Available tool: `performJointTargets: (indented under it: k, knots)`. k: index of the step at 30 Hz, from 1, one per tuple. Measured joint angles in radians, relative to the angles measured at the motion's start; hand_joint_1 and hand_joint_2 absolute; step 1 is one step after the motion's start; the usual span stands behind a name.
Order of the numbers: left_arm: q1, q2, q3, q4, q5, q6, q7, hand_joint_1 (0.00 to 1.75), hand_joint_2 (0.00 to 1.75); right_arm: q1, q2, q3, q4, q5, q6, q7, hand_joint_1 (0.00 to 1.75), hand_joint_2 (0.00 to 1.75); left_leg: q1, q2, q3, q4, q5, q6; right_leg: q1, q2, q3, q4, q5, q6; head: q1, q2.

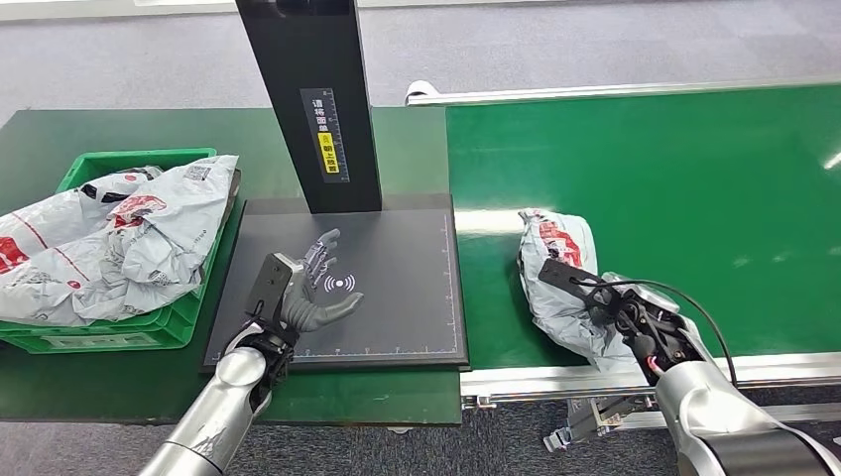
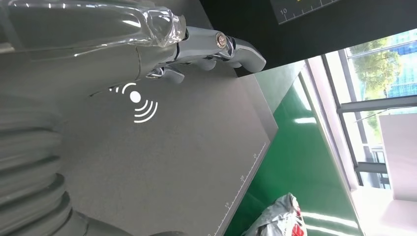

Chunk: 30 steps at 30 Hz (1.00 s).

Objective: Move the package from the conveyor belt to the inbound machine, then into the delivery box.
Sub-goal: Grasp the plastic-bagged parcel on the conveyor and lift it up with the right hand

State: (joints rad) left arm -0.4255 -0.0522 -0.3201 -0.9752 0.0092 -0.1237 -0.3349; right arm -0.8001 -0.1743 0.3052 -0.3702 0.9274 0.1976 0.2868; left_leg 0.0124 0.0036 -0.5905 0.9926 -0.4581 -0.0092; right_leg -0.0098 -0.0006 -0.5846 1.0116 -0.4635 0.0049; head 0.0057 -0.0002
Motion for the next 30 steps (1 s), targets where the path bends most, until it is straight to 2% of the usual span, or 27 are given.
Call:
performJointTargets:
  k: [13, 15, 19, 25, 27, 30]
  knots:
    - [0.0, 0.0, 0.0, 0.005, 0.0, -0.007, 0.0, 0.0, 1.75, 0.006, 0.005, -0.011, 0.0, 0.013, 0.014, -0.063, 1.75, 1.75, 0.0, 0.0, 0.0, 0.0, 0.0, 0.0, 0.0, 0.0, 0.0, 0.0, 0.0, 0.0, 0.0, 0.0]
    - [0.004, 0.001, 0.0, 0.003, -0.001, 0.001, -0.004, 0.0, 1.75, 0.011, 0.008, -0.014, -0.003, 0.011, -0.03, -0.111, 1.75, 1.75, 0.0, 0.0, -0.001, 0.0, 0.0, 0.0, 0.0, 0.0, 0.001, 0.0, 0.0, 0.0, 0.0, 0.0]
    - [0.042, 0.01, 0.01, -0.044, -0.024, 0.067, -0.036, 0.0, 1.75, 0.019, 0.024, -0.04, -0.049, -0.037, -0.191, -0.259, 1.75, 1.75, 0.0, 0.001, -0.001, 0.0, 0.0, 0.0, 0.0, 0.0, 0.0, 0.0, 0.0, 0.0, 0.0, 0.0]
    - [0.096, 0.026, 0.047, -0.148, -0.028, 0.164, -0.1, 0.0, 1.75, 0.052, 0.065, -0.134, -0.22, -0.239, -0.373, -0.506, 1.75, 1.75, 0.0, 0.0, -0.001, 0.0, 0.0, 0.0, 0.0, -0.001, -0.001, 0.0, 0.0, 0.0, 0.0, 0.0]
    - [0.105, 0.028, 0.053, -0.166, -0.03, 0.198, -0.128, 0.0, 1.75, 0.064, 0.075, -0.161, -0.271, -0.287, -0.411, -0.553, 1.75, 1.75, 0.0, -0.001, -0.001, 0.0, 0.0, 0.0, 0.0, -0.001, 0.0, 0.0, 0.0, 0.0, 0.0, 0.0]
    - [0.109, 0.031, 0.058, -0.184, -0.032, 0.219, -0.142, 0.0, 1.75, 0.078, 0.082, -0.182, -0.323, -0.309, -0.426, -0.566, 1.75, 1.75, 0.0, -0.001, -0.001, 0.0, 0.0, 0.0, 0.0, -0.001, 0.0, 0.0, 0.0, 0.0, 0.0, 0.0]
